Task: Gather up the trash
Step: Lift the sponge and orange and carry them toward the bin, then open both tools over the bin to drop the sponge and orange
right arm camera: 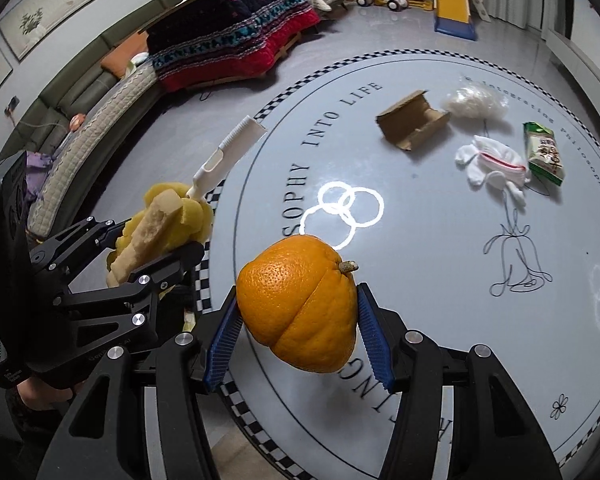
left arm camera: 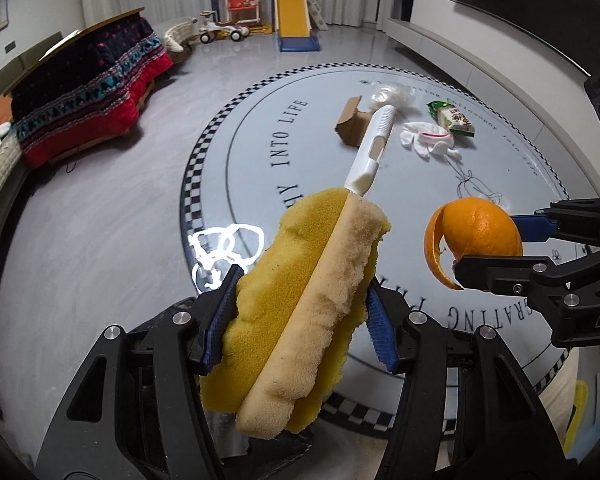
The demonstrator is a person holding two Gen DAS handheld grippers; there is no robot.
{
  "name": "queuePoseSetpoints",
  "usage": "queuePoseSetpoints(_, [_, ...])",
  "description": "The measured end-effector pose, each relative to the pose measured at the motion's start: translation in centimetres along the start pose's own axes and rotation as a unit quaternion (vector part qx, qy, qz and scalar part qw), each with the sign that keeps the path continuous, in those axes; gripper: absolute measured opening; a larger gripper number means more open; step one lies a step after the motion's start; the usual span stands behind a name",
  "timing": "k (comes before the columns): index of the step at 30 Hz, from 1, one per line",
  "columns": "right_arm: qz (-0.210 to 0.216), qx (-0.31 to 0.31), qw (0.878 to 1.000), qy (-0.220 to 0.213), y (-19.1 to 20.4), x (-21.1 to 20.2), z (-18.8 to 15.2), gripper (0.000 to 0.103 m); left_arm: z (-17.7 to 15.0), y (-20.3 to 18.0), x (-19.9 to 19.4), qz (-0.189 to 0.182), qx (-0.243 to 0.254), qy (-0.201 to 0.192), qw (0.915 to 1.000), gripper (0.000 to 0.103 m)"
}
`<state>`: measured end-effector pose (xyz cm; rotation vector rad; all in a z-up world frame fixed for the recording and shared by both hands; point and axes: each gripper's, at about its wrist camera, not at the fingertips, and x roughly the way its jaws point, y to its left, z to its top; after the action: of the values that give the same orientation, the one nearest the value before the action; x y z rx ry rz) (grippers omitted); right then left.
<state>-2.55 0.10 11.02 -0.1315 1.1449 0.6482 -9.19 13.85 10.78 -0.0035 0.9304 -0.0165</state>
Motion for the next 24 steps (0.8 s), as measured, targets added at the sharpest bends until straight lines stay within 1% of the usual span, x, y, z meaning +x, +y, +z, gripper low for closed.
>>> queuePoseSetpoints(5, [0.016,-0.04,0.999,0.01,4.3,1.2,-0.6,0.057,-2.5,2.9,-2.2,0.019,-0.034,-0.01,0.9992,0.056])
queuePoseSetpoints(11, [0.035,-0.08,0.996,0.018,8.8,2.2,-1.2,0.057,-6.0,5.9,-4.3,0.049,-0.068,-0.011,0.9964,0.056])
queuePoseSetpoints(17, [0.051,-0.116,0.991,0.033,13.2,3.6,-2.1,0.057,-9.7,9.0,-6.0,0.082,-0.108,-0.004,0.9907,0.056])
queuePoseSetpoints(24, [0.067,-0.152,0.984,0.058,17.5,5.9,-3.4,0.057,-13.6,11.4,-6.8,0.101,-0.146,0.003,0.984,0.056])
